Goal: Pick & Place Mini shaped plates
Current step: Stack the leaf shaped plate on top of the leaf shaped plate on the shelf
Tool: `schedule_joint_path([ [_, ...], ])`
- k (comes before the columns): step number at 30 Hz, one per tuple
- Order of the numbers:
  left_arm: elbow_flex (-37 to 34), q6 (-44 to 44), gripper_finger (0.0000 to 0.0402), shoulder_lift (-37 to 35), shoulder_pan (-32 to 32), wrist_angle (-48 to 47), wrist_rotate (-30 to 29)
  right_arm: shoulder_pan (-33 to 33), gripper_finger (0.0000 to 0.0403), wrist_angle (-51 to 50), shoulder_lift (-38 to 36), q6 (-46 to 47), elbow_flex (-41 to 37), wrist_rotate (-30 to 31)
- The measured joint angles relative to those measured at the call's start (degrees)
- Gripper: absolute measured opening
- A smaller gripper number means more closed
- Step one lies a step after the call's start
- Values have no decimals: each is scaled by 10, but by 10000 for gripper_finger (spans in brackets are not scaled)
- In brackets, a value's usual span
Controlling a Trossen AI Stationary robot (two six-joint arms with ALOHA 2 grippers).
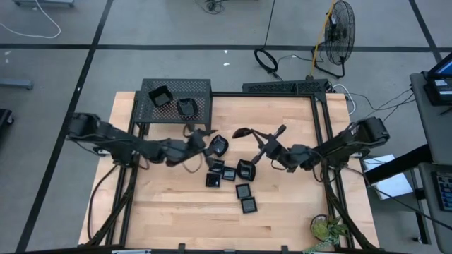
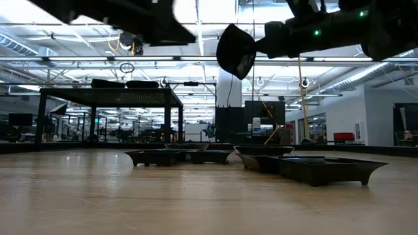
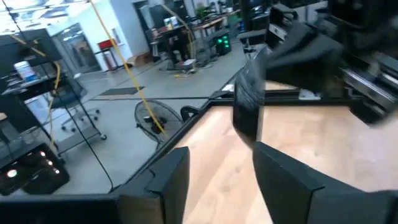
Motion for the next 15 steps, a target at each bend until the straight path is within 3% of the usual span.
schedule_joint_path([
  [8, 94, 13, 255, 109, 19, -2, 5, -9, 0, 0, 5, -1, 0, -12],
  [15, 107, 18, 260, 133, 28, -1, 5, -9, 0, 2, 5, -13, 0, -14],
])
